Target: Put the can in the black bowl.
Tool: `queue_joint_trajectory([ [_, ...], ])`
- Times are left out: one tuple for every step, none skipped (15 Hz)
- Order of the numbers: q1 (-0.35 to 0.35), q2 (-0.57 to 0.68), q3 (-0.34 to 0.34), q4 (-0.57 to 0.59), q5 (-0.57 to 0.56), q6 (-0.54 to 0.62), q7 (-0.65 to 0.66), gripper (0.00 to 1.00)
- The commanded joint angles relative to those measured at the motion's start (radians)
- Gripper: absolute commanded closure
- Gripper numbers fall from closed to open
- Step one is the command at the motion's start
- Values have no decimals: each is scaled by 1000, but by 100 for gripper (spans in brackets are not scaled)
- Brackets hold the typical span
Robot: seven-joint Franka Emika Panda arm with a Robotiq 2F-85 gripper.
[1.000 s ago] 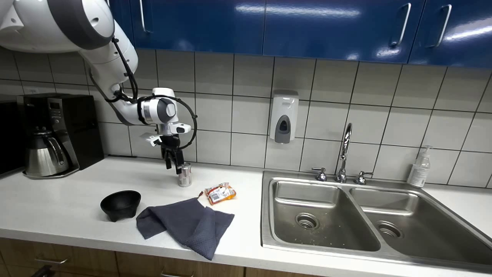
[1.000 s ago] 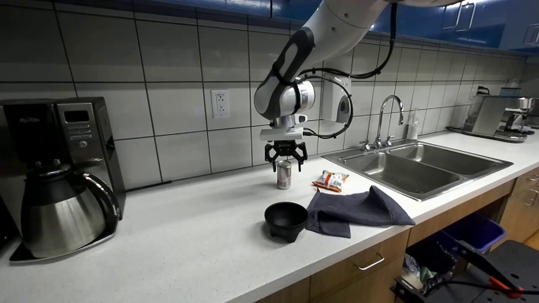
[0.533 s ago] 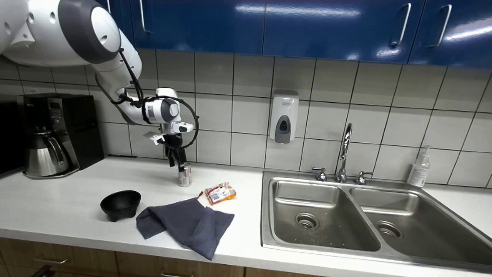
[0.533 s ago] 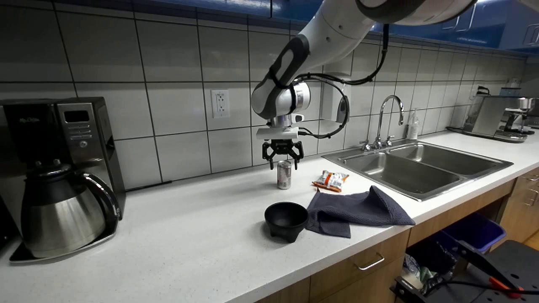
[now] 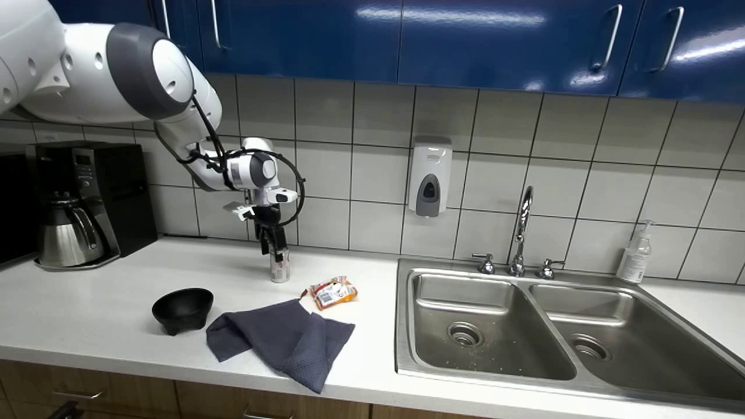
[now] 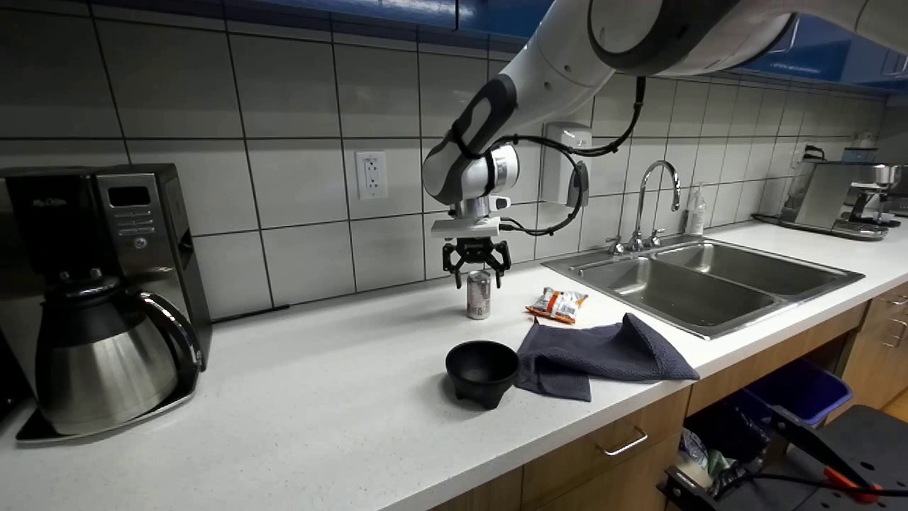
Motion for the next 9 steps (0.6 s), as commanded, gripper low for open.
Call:
queue_joint_trajectory([
  [-13,54,1,108,13,-74,25,0],
  [-15,61,2,122,13,-82,26,0],
  [-17,69,2,137,13,-90,27,0],
  [-18,77,2,153,13,-97,30,0],
  [-20,84,2,164,12,-103,31,0],
  [-21,91,2,179,12,-111,33,0],
  [-23,99,3,193,12,-120,34,0],
  [-24,107,3,204,11,-126,35,0],
  [-26,113,2,215,11,-132,37,0],
])
